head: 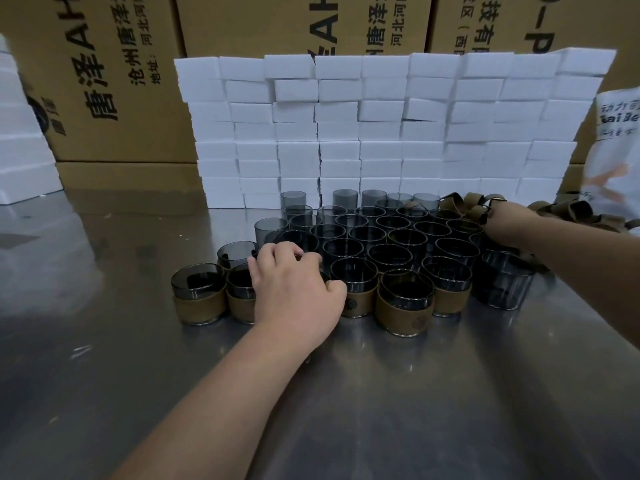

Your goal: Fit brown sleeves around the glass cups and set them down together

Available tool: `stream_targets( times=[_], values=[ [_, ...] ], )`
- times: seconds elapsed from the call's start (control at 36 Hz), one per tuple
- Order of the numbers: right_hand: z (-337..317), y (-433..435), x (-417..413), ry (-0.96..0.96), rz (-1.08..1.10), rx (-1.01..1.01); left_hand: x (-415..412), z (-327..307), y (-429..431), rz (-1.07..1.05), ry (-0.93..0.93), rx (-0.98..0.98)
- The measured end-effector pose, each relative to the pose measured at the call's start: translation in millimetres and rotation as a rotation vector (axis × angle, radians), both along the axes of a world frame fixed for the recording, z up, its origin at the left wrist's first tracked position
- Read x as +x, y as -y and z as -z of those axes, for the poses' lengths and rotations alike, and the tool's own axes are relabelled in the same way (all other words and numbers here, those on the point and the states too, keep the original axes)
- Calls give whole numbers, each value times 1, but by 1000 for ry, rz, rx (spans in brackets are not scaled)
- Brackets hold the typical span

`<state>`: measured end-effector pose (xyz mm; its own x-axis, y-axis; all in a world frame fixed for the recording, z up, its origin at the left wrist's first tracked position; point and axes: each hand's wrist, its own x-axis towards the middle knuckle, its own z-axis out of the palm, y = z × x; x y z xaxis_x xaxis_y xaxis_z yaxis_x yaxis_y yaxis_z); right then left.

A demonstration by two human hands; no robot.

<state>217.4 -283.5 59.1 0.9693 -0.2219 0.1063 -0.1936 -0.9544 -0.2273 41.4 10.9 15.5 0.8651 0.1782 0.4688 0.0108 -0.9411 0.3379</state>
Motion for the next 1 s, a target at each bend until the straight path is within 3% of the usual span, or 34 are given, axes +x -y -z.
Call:
stream_targets(
  times=[0.28, 0.56, 0.89, 1.0],
  values=[
    [-1, -6, -8, -39, -13, -111, 1, 5, 0, 97, 159, -87],
    [-2, -4, -5, 39, 1, -10, 4, 7, 1, 140, 267, -167],
    [1, 3, -5, 36, -86, -9, 1, 7, -2, 212, 367, -211],
    [2, 7, -4, 115, -97, -53, 0, 6, -2, 222, 396, -211]
  ],
)
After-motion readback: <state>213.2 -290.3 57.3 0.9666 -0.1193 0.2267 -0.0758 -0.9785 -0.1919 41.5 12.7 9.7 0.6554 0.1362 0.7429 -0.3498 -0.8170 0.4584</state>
